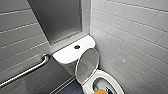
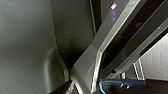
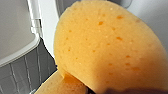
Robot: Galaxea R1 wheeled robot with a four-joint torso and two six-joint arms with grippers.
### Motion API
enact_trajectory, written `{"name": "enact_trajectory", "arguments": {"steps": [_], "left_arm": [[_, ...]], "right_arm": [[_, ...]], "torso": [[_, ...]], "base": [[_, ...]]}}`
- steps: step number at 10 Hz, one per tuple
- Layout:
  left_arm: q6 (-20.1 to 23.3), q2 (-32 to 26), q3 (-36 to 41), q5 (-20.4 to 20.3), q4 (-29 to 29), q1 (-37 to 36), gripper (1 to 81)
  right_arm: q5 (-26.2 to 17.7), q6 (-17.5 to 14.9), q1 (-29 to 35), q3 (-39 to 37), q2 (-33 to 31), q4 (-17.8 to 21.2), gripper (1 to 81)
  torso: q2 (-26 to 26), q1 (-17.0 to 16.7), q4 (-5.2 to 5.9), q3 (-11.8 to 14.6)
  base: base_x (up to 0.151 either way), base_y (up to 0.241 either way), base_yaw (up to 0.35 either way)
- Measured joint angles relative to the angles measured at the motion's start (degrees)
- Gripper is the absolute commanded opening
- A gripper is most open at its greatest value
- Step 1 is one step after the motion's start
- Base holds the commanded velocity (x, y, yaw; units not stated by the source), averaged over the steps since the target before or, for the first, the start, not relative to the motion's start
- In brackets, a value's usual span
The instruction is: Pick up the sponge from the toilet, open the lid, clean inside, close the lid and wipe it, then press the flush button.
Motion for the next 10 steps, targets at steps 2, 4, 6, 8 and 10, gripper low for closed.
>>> {"name": "enact_trajectory", "arguments": {"steps": [2,4,6,8,10], "left_arm": [[0.0,0.0,0.0,0.0,0.0,0.0,81.1],[0.0,-0.4,0.4,0.0,0.0,0.0,81.1],[0.0,-0.4,0.5,-0.1,0.0,0.0,81.1],[0.0,-0.4,0.5,-0.1,0.0,0.0,81.1],[0.0,-0.4,0.5,0.0,0.0,0.0,81.1]], "right_arm": [[-0.3,0.0,-1.4,3.8,-4.7,0.0,1.0],[0.1,0.0,-2.7,5.6,-7.2,0.0,1.0],[0.5,0.0,-3.9,7.4,-10.2,0.0,1.0],[0.5,0.0,-5.0,9.8,-14.6,-0.1,1.0],[0.4,0.0,-6.3,12.2,-19.6,-0.1,1.0]], "torso": [[0.0,0.0,0.0,0.0],[0.0,0.0,0.0,0.0],[0.0,0.0,0.02,0.0],[0.0,0.0,0.02,0.0],[0.0,0.0,0.02,0.0]], "base": [[0.0,0.0,0.0],[0.0,0.0,0.0],[0.0,0.0,0.0],[0.0,0.0,0.0],[0.0,0.0,0.0]]}}
